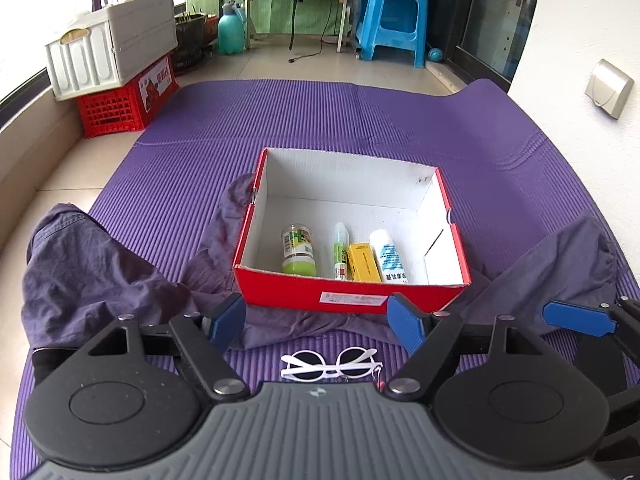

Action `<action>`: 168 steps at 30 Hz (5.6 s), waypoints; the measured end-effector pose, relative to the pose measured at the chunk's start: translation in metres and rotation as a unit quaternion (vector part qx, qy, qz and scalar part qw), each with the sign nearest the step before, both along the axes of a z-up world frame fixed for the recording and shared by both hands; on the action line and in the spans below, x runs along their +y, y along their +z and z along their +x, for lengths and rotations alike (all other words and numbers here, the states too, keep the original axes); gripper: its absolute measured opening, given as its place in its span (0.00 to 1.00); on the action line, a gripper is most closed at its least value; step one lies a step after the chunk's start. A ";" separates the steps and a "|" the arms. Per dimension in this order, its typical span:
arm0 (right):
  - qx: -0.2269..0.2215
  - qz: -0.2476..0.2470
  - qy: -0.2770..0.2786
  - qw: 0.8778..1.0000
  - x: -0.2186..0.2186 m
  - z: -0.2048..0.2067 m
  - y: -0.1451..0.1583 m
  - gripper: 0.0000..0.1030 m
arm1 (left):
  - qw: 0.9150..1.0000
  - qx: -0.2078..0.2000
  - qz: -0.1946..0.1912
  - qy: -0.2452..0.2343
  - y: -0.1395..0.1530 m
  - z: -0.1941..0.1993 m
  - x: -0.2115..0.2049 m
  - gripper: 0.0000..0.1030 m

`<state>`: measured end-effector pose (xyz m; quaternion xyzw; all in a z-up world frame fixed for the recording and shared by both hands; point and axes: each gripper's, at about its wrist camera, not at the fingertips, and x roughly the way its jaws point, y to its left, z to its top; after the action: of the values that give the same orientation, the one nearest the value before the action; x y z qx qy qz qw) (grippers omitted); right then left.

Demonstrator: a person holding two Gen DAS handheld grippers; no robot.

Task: Organize rigid objects
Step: 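Move both tools back toward the silver-capped vial and remaining items, then grasp the silver-capped vial with the left tool while the right tool grasps the correction tape, then carry the vial and correction tape with both tools into the red box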

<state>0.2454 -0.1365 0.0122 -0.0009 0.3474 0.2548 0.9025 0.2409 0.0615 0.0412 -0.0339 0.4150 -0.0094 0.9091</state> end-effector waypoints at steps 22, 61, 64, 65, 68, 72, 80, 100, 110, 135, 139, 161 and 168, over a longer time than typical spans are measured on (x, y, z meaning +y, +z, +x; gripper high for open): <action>-0.002 -0.004 -0.025 1.000 -0.028 -0.070 -0.048 1.00 | 1.000 0.009 -0.015 0.006 -0.049 -0.057 -0.012 0.99; 0.120 -0.119 0.011 0.986 -0.013 -0.035 -0.194 0.79 | 0.974 0.201 -0.036 0.094 -0.208 0.019 0.010 0.99; 0.119 -0.124 0.022 0.985 -0.010 -0.037 -0.200 0.77 | 0.975 0.196 -0.035 0.098 -0.209 0.017 0.011 0.99; 0.113 -0.130 0.025 0.985 -0.008 -0.038 -0.201 0.75 | 0.975 0.194 -0.036 0.099 -0.209 0.017 0.011 0.99; 0.098 -0.148 0.034 0.983 -0.003 -0.043 -0.203 0.74 | 0.975 0.190 -0.044 0.102 -0.209 0.015 0.011 0.94; 0.086 -0.159 0.042 0.983 -0.001 -0.047 -0.204 0.71 | 0.975 0.188 -0.056 0.102 -0.206 0.013 0.011 0.67; 0.074 -0.165 0.053 0.982 0.001 -0.055 -0.202 0.52 | 0.975 0.185 -0.064 0.105 -0.200 0.007 0.014 0.43; 0.101 -0.088 0.026 0.991 -0.010 -0.076 -0.175 0.37 | 0.978 0.170 -0.074 0.094 -0.169 -0.027 0.022 0.43; 0.083 -0.059 0.016 0.995 -0.019 -0.093 -0.154 0.34 | 0.982 0.152 -0.081 0.077 -0.145 -0.043 0.017 0.43; 0.153 -0.097 0.044 0.983 -0.001 -0.081 -0.193 0.63 | 0.979 0.171 -0.087 0.073 -0.161 -0.047 0.017 0.43; 0.135 -0.126 0.066 0.981 0.008 -0.091 -0.195 0.65 | 0.978 0.174 -0.086 0.074 -0.163 -0.046 0.018 0.43; 0.107 -0.084 0.035 0.990 -0.009 -0.070 -0.128 0.50 | 0.983 0.147 -0.088 0.066 -0.128 -0.044 0.014 0.43; 0.065 -0.063 0.020 0.996 -0.014 -0.034 -0.069 0.50 | 0.989 0.109 -0.084 0.057 -0.091 -0.026 0.015 0.43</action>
<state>0.2113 -0.1506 -0.0571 -0.0487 0.4206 0.2499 0.8708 0.2152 0.0762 -0.0499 -0.1346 0.5070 0.0114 0.8513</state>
